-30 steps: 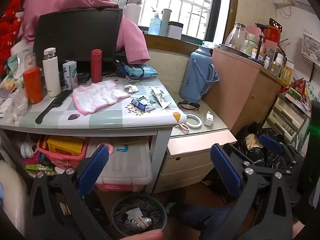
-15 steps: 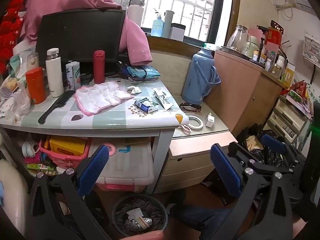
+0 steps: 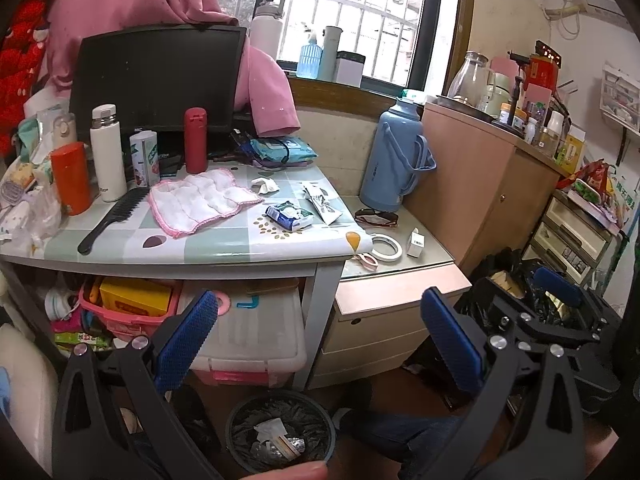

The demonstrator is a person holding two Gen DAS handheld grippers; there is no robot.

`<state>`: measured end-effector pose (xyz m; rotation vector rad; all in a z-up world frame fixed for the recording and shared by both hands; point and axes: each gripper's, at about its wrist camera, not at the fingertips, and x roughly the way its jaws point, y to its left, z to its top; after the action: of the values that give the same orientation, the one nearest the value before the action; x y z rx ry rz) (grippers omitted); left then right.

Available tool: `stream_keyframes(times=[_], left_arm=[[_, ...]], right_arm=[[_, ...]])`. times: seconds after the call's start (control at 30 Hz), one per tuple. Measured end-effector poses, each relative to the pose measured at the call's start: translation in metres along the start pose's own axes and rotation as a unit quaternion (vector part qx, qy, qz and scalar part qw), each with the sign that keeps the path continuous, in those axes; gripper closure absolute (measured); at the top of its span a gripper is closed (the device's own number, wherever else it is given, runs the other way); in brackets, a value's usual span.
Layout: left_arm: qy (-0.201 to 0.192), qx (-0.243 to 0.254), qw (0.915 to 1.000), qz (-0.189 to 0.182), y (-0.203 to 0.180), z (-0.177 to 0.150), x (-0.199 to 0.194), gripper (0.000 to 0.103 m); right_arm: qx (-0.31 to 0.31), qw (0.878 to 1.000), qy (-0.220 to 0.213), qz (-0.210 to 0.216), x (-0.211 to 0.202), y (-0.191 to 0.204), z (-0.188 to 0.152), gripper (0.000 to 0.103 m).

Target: Collect trash

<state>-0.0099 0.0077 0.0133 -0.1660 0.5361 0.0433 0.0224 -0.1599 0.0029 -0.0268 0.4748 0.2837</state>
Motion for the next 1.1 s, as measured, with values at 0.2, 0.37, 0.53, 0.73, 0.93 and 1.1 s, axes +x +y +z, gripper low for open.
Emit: stream_keyframes(times=[0.2, 0.37, 0.53, 0.73, 0.93, 1.1], left_arm=[[0.0, 0.0, 1.0, 0.001, 0.0, 0.0, -0.002, 0.004], [0.0, 0.0, 1.0, 0.001, -0.002, -0.001, -0.003, 0.004], [-0.001, -0.005, 1.0, 0.001, 0.003, -0.002, -0.003, 0.004], [0.0, -0.008, 1.0, 0.0, 0.007, -0.002, -0.005, 0.004], [0.001, -0.008, 1.0, 0.0, 0.008, -0.003, -0.005, 0.004], [0.001, -0.01, 1.0, 0.0, 0.01, -0.004, -0.005, 0.004]], right_arm=[[-0.001, 1.0, -0.005, 0.002, -0.003, 0.002, 0.0, 0.004], [-0.002, 1.0, -0.005, 0.003, -0.004, 0.003, -0.001, 0.004], [-0.003, 1.0, -0.009, 0.005, -0.006, 0.006, -0.002, 0.004], [-0.003, 1.0, -0.01, 0.005, -0.007, 0.009, -0.002, 0.004], [-0.002, 1.0, -0.011, 0.006, -0.008, 0.01, -0.002, 0.004], [-0.002, 1.0, -0.013, 0.006, -0.009, 0.014, 0.0, 0.004]])
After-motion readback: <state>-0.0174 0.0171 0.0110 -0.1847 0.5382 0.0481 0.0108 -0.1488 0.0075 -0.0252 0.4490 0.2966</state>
